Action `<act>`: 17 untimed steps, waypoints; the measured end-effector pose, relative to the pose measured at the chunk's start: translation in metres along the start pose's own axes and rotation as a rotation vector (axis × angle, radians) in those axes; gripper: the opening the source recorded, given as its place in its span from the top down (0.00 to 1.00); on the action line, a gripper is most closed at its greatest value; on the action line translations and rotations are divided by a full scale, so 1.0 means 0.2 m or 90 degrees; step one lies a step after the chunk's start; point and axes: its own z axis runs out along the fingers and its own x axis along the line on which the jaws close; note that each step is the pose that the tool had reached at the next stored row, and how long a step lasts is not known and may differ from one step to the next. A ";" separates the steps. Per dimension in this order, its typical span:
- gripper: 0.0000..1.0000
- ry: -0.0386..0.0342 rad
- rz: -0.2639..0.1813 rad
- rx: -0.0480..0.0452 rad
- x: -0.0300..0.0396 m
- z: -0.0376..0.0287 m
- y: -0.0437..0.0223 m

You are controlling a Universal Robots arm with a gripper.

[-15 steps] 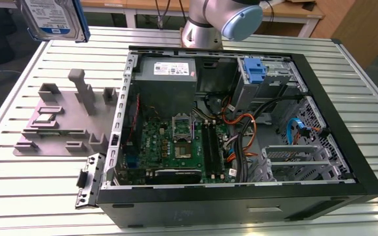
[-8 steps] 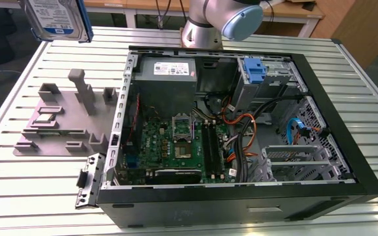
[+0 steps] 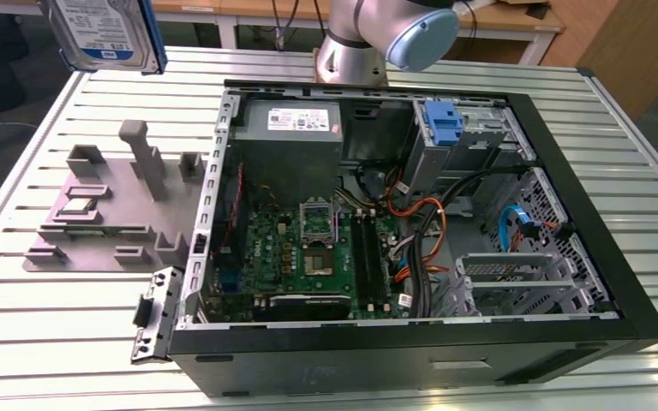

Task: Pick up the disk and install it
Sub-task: 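Pick up the disk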

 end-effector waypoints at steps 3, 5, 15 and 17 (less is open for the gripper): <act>0.65 0.0000 0.000 0.0000 0.000 -0.001 -0.012; 0.65 0.0000 0.000 0.0000 -0.001 -0.001 -0.019; 0.65 0.0000 0.000 0.0000 -0.002 -0.004 -0.065; 0.65 0.0000 0.000 0.0000 -0.002 -0.004 -0.075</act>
